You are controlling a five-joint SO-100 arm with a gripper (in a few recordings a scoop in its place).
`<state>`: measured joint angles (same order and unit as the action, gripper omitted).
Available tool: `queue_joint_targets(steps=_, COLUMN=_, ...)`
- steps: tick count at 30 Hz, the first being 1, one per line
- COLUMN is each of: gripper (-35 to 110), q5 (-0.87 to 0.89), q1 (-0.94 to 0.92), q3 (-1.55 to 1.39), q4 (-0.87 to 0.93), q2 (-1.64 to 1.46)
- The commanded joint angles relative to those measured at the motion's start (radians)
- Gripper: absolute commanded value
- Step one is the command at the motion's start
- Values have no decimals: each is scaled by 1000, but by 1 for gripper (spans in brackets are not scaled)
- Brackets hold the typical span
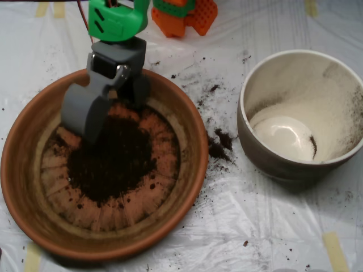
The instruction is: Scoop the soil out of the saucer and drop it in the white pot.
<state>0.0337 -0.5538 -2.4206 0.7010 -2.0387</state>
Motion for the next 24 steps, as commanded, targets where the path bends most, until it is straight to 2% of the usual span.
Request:
queue_joint_targets(steps=1, gripper=44, q5=-8, q1=-25, q3=137, q4=-40, q2=77)
queue_joint_targets(steps=9, gripper=42, q5=-32, q1=-44, q3=307, q4=-80, q2=341)
queue_joint_targets(steps=15, gripper=42, q5=-38, q1=-37, q3=345, q4=-66, q2=382)
queue_joint_targets(steps=24, gripper=38, q5=-80, q1=-26, q3=463, q4=34, q2=489)
